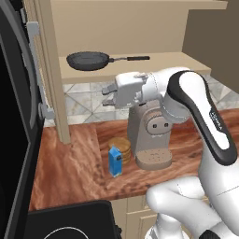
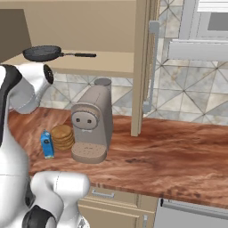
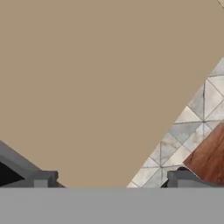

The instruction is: Pick the pan from the cabinet and place it on the stove. Then turn on the stove burner for the pan.

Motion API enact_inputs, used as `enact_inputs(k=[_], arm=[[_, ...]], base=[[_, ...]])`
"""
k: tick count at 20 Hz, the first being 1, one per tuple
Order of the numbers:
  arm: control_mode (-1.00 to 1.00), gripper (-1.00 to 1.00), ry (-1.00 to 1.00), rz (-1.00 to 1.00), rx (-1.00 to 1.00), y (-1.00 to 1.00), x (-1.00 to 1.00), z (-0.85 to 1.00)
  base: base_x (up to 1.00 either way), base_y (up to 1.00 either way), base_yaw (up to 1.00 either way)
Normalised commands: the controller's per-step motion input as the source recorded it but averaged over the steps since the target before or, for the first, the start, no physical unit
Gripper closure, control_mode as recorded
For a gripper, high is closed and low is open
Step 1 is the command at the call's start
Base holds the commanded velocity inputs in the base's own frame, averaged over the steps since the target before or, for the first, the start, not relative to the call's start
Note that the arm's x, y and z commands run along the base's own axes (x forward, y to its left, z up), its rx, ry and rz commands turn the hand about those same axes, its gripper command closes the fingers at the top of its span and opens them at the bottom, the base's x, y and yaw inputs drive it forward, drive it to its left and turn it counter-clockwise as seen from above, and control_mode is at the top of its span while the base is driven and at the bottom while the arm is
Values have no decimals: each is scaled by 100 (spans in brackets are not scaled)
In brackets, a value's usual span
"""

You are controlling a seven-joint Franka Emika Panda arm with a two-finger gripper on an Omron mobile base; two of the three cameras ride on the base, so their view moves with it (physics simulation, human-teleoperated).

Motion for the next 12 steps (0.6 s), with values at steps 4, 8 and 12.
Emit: enact_inputs(k=[4,8,12], arm=[[-100,-100,-21,0,-9,-36,38,5],[-100,-100,-21,0,-8,-38,38,5],[-100,-100,-22,0,-8,-35,33,5]], base=[[0,0,0],[0,0,0],[0,0,0]])
